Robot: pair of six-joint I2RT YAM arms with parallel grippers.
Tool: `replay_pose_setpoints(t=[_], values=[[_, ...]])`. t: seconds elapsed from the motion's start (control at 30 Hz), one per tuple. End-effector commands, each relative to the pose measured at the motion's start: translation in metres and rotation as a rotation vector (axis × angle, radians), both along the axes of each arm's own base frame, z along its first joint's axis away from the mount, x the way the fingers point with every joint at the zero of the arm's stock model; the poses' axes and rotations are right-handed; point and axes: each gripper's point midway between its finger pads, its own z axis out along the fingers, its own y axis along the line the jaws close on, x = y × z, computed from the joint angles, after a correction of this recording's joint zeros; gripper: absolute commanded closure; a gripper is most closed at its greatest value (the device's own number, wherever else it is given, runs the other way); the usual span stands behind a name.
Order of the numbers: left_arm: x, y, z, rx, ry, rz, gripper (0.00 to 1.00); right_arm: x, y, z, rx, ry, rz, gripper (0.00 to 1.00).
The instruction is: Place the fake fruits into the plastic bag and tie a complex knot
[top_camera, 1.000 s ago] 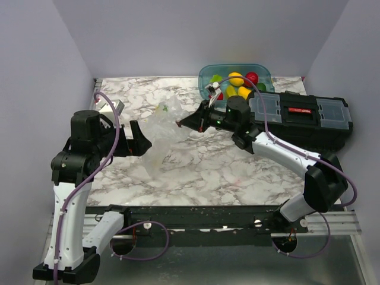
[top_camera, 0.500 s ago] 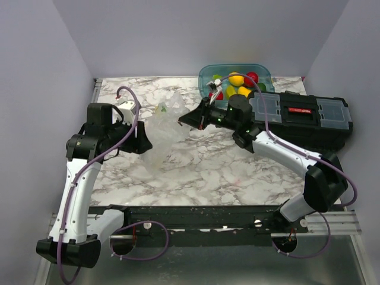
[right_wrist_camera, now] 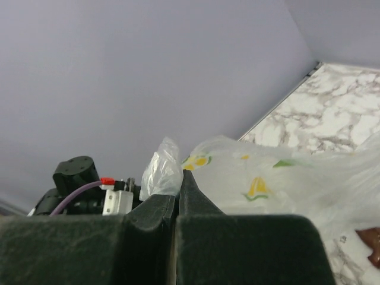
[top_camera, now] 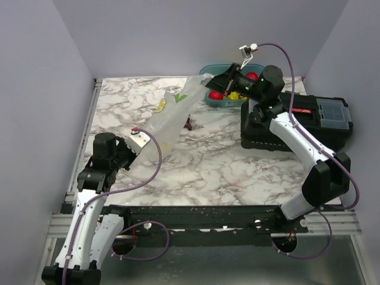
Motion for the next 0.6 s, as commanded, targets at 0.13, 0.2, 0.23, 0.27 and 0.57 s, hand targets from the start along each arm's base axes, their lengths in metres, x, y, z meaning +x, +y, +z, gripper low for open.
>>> replay_pose_setpoints(t=[0.13,0.2,0.23,0.27,0.57], values=[[0.008,0.045,-0.010,0.253,-0.086,0.042,1.00,-0.033,-0.017,-0.019,-0.014,0.044,0.108,0.99],[0.002,0.036,-0.003,0.239,-0.113,-0.023,1.00,-0.054,-0.020,-0.054,-0.087,0.088,0.146,0.99],[-0.002,0.033,-0.004,0.254,-0.120,-0.073,1.00,-0.064,-0.023,-0.073,-0.139,0.077,0.154,0.99],[-0.008,0.031,-0.008,0.272,-0.109,-0.114,1.00,-0.077,-0.028,-0.094,-0.202,0.062,0.161,0.99],[-0.088,-0.009,-0.032,0.159,0.156,-0.485,0.33,-0.127,-0.088,-0.231,-0.714,-0.112,0.115,0.99]])
